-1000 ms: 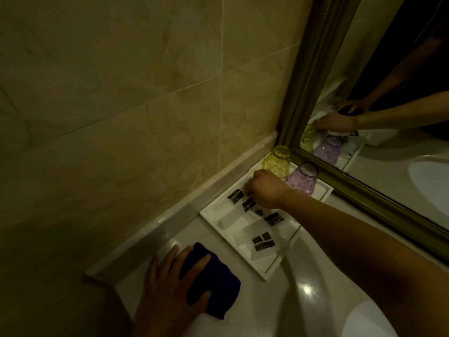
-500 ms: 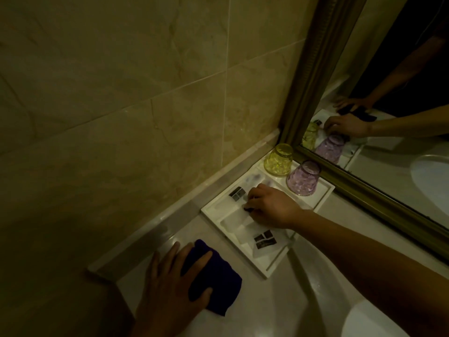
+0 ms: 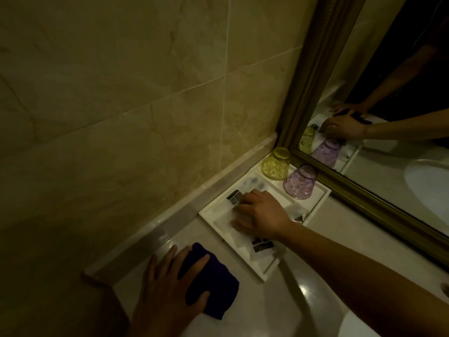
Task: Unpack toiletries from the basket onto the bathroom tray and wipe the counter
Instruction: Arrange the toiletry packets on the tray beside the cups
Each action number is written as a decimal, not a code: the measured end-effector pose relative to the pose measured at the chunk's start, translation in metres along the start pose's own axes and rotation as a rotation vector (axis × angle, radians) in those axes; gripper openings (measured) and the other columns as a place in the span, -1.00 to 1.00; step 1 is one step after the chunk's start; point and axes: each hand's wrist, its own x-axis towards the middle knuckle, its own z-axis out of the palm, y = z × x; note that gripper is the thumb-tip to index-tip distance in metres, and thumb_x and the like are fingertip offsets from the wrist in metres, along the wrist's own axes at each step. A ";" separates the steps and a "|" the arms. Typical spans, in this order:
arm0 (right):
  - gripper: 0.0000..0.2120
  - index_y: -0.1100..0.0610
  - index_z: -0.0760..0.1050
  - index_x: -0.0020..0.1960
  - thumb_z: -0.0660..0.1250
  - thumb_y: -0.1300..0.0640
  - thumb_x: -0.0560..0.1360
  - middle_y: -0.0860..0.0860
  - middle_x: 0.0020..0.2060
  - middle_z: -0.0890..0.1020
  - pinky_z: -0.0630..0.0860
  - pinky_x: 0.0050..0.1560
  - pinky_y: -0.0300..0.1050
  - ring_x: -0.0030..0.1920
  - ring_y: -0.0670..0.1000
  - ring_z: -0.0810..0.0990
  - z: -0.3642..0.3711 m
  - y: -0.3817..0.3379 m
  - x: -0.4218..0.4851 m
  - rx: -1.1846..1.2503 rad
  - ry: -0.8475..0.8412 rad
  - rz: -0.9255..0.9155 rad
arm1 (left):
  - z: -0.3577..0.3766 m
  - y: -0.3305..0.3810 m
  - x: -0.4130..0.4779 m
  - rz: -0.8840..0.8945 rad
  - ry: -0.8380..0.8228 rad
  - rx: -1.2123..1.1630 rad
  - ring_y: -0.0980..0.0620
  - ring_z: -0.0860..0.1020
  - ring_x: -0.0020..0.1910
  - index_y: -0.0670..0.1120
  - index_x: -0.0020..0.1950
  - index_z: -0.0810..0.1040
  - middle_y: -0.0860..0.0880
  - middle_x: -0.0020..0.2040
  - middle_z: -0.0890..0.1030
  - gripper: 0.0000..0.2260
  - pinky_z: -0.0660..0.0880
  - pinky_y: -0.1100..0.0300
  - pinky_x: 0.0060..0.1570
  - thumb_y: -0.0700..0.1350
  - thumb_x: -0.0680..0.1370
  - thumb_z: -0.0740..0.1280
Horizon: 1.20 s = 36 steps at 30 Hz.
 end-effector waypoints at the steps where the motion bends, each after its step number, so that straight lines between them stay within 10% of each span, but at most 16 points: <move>1: -0.63 -0.01 0.62 0.04 0.25 -0.26 0.50 -0.01 -0.06 0.58 0.42 -0.17 -0.08 -0.09 0.04 0.49 0.003 -0.004 -0.002 -0.017 -0.005 0.003 | 0.000 0.000 0.000 0.002 0.002 0.002 -0.12 0.32 0.41 0.32 0.52 0.12 0.03 0.43 0.38 -0.18 0.33 -0.33 0.24 0.39 0.28 0.27; 14: -0.67 0.01 0.61 0.17 0.40 0.16 0.41 -0.05 0.09 0.64 0.39 -0.06 -0.15 0.09 0.01 0.47 -0.053 0.039 -0.058 0.106 -0.017 0.381 | 0.002 0.000 -0.002 -0.019 0.040 -0.013 -0.10 0.31 0.44 0.34 0.53 0.03 0.03 0.44 0.40 -0.22 0.28 -0.35 0.30 0.38 0.35 0.23; 22: -0.73 0.05 0.62 0.17 0.34 0.06 0.49 0.02 0.06 0.61 0.49 -0.02 0.00 0.03 0.07 0.48 -0.056 0.035 -0.066 -0.233 -0.240 0.129 | 0.001 0.002 -0.002 -0.050 0.043 -0.024 -0.11 0.35 0.44 0.39 0.52 0.00 0.02 0.44 0.43 -0.25 0.23 -0.33 0.35 0.39 0.38 0.22; 28: -0.84 0.20 0.69 -0.06 0.51 0.29 0.36 0.16 -0.15 0.64 0.58 -0.36 0.01 -0.19 0.16 0.62 -0.053 0.031 -0.062 -0.149 0.047 0.090 | 0.000 0.003 -0.002 -0.059 0.025 -0.017 -0.11 0.35 0.44 0.36 0.51 0.08 0.01 0.43 0.44 -0.27 0.19 -0.30 0.37 0.39 0.37 0.23; 36: -0.88 0.25 0.66 -0.06 0.46 0.30 0.41 0.18 -0.05 0.61 0.61 -0.26 0.02 -0.16 0.18 0.62 -0.027 0.019 -0.047 0.024 0.128 0.241 | 0.002 0.002 -0.002 -0.068 0.050 -0.038 -0.03 0.02 0.56 0.49 0.43 -0.26 0.09 0.58 0.15 -0.31 -0.19 -0.19 0.45 0.44 0.41 0.07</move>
